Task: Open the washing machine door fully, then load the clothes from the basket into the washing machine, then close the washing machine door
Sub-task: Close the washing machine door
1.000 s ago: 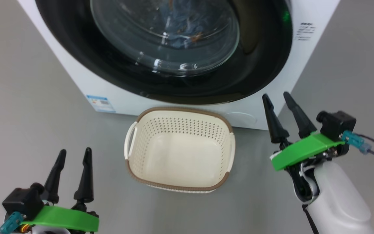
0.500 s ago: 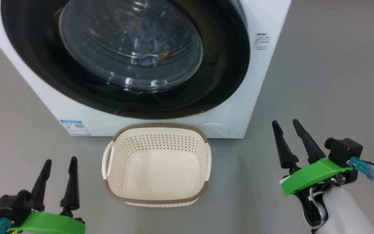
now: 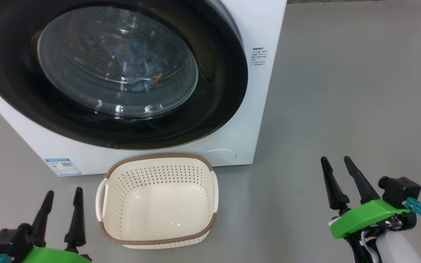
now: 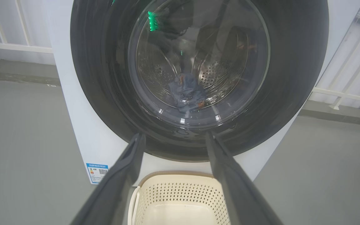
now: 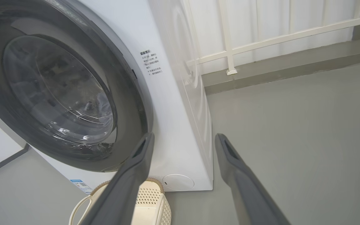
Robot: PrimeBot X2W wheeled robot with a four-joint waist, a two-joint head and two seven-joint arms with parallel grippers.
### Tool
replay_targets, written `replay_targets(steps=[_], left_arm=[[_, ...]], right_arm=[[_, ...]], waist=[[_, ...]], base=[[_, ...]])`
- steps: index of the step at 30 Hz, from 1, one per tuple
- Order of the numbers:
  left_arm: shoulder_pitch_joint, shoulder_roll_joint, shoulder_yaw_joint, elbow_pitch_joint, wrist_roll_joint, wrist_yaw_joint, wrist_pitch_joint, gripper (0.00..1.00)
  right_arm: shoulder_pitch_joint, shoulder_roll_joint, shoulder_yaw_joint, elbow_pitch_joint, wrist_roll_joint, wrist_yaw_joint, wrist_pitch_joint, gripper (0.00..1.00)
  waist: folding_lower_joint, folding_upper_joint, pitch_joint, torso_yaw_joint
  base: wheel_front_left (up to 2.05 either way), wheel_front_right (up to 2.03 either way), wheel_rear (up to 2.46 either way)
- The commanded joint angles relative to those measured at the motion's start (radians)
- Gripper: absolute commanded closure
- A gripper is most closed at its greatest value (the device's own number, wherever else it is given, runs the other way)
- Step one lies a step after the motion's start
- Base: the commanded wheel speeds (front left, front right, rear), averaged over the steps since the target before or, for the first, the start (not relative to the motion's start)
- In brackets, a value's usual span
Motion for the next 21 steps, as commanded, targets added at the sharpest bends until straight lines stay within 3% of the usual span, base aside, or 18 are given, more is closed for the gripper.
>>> replay_targets(steps=[1,21], left_arm=[[-0.008,0.029,0.042,-0.016,0.011,-0.003,-0.006,0.00],[0.040,0.025,0.079,-0.009,0.062,-0.003,-0.006,0.00]], right_arm=[[0.012,-0.008,0.013,-0.028,0.010,0.000,-0.005,0.00],[0.128,-0.027,-0.042,-0.051,0.006,0.000,-0.005,0.00]], waist=[[0.0000,0.0000,-0.010,-0.012],[0.0000,0.0000,-0.052,-0.053]], base=[[0.00,0.00,0.00],[0.00,0.00,0.00]])
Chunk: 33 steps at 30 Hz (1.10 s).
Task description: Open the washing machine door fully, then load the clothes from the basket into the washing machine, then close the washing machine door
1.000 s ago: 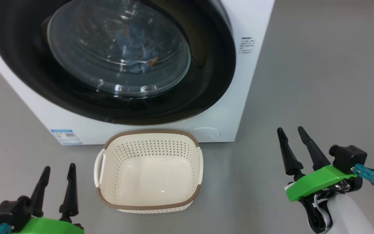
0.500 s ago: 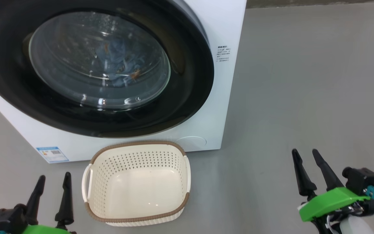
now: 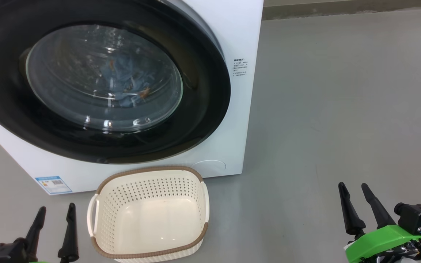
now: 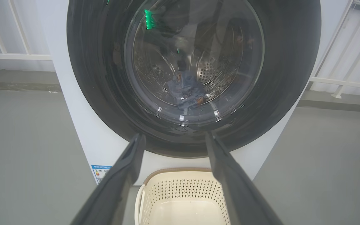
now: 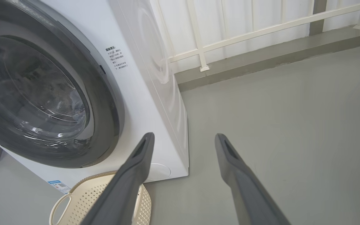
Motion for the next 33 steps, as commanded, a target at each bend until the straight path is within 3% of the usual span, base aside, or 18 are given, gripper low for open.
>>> replay_targets(steps=[1,22,23,29,33], left_arm=[[-0.019,0.018,0.044,-0.019,0.011,-0.003,-0.006,0.00],[-0.002,0.005,0.044,-0.037,0.020,-0.003,-0.006,0.00],[0.019,-0.013,0.009,-0.009,0.023,0.000,0.000,1.00],[0.042,-0.063,-0.013,0.058,0.022,0.000,0.002,1.00],[0.037,-0.065,-0.008,0.058,-0.018,0.000,0.014,1.00]], right_arm=[[-0.001,-0.009,0.019,-0.026,0.006,0.000,-0.005,0.00],[0.004,-0.010,0.027,-0.037,0.005,0.000,-0.005,0.00],[0.000,0.000,0.000,-0.009,0.000,0.000,0.000,1.00],[0.031,0.030,0.000,0.062,0.000,0.000,0.002,1.00],[0.029,0.033,-0.004,0.056,0.037,0.000,0.014,1.00]], waist=[[0.0000,0.0000,-0.002,-0.001],[0.0000,0.0000,-0.012,0.012],[0.0000,0.0000,-0.012,0.012],[0.0000,0.0000,-0.012,0.012],[0.0008,0.0000,-0.013,0.015]], base=[[0.00,0.00,0.00],[0.00,0.00,0.00],[0.00,0.00,0.00],[0.00,0.00,0.00],[0.00,0.00,0.00]])
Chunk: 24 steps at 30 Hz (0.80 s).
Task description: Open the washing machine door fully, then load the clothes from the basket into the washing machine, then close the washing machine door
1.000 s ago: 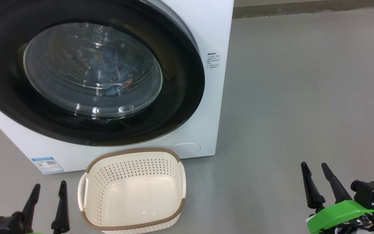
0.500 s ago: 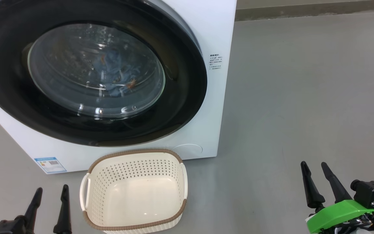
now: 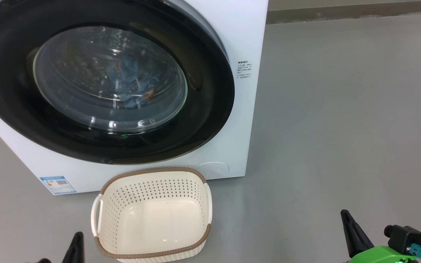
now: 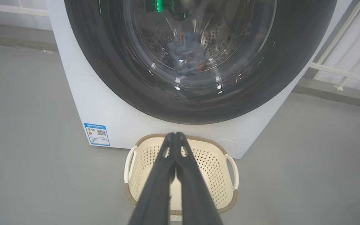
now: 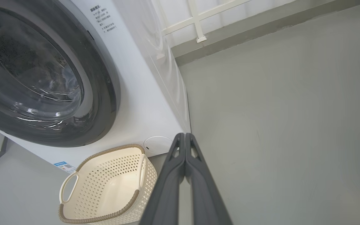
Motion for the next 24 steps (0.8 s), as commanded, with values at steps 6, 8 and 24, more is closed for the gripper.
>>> replay_targets(steps=[6,8,24], left_arm=[[-0.027,0.013,0.016,-0.021,-0.075,0.001,0.021,1.00],[-0.030,0.012,0.018,-0.020,-0.095,0.001,0.026,1.00],[-0.054,0.002,0.036,-0.018,-0.256,0.001,0.073,1.00]], right_arm=[[-0.024,-0.005,-0.008,-0.035,0.079,0.000,0.021,1.00],[-0.025,-0.004,-0.010,-0.038,0.097,0.000,0.027,1.00],[-0.029,0.004,-0.025,-0.063,0.247,0.000,0.074,1.00]], waist=[[0.0002,0.0000,-0.001,0.004],[0.0001,0.0000,-0.001,0.005],[0.0000,0.0000,-0.003,0.015]], base=[[0.00,0.00,0.00],[0.00,0.00,0.00],[0.00,0.00,0.00]])
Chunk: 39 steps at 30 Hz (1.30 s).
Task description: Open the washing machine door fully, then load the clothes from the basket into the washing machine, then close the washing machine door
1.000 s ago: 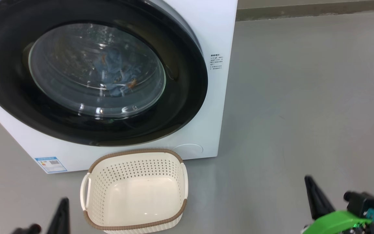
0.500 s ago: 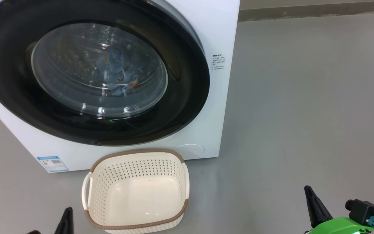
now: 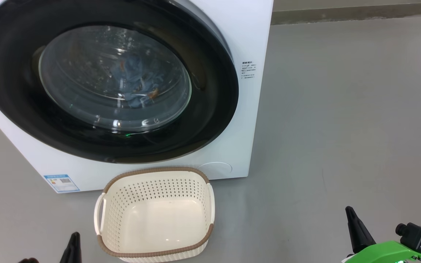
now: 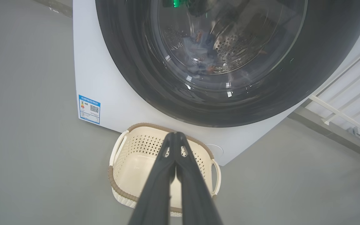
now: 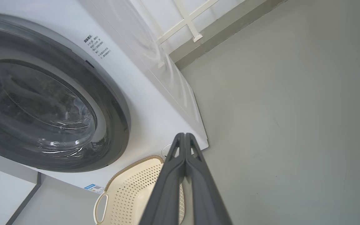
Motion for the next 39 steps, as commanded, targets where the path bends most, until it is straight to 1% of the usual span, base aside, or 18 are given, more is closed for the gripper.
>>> replay_targets(steps=[1,39], left_arm=[[-0.044,0.009,0.019,-0.020,-0.031,0.001,0.006,1.00],[-0.098,-0.013,0.061,-0.013,-0.402,0.000,0.115,1.00]], right_arm=[[-0.029,-0.005,-0.005,-0.031,0.024,0.000,0.006,1.00],[-0.037,0.015,-0.039,-0.089,0.368,0.000,0.116,1.00]], waist=[[-0.0001,0.0000,0.000,0.001],[-0.0001,0.0000,-0.005,0.023]], base=[[0.00,0.00,0.00],[0.00,0.00,0.00]])
